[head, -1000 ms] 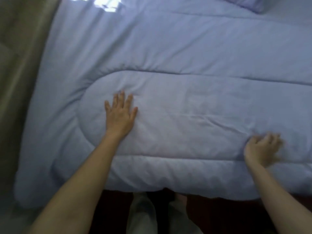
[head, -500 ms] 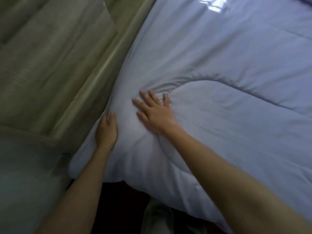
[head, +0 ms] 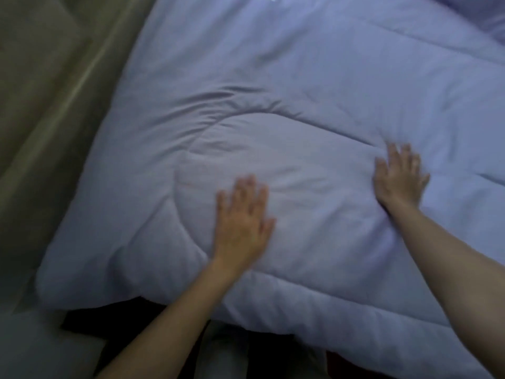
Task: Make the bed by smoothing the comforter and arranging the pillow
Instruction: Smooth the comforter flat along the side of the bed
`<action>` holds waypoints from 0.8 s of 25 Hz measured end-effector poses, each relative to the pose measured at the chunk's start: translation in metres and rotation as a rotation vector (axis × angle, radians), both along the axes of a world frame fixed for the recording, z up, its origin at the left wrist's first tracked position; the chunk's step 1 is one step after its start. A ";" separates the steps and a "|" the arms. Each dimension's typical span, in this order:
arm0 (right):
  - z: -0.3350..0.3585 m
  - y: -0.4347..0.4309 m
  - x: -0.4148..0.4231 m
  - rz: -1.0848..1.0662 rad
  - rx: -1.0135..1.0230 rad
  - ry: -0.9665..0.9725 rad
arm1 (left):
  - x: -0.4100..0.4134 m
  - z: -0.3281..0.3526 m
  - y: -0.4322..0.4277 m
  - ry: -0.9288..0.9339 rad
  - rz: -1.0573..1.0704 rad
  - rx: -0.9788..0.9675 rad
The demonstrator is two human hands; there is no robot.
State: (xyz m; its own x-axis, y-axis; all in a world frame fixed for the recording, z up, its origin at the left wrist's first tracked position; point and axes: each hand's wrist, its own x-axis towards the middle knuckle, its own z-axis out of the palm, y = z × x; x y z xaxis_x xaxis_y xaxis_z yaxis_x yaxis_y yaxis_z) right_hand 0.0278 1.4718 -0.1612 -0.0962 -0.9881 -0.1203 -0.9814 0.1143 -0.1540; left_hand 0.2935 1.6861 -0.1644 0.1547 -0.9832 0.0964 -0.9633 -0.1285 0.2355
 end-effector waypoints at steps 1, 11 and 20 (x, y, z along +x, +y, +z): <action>0.000 0.017 -0.043 -0.068 -0.022 0.007 | -0.042 0.000 -0.003 0.005 -0.154 -0.003; -0.009 0.144 -0.362 -0.350 -0.055 0.075 | -0.251 -0.015 -0.062 -0.079 -0.294 0.088; -0.005 0.187 -0.225 0.147 -0.155 -0.113 | -0.231 -0.007 -0.077 -0.046 -0.011 0.213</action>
State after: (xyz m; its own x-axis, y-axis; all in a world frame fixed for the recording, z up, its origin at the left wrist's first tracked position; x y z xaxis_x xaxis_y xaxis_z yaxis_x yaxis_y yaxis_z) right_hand -0.1968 1.6590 -0.1660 0.0557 -0.9979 0.0322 -0.9613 -0.0623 -0.2684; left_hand 0.0628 1.6086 -0.1715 0.1442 -0.9837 -0.1074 -0.9741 -0.1603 0.1597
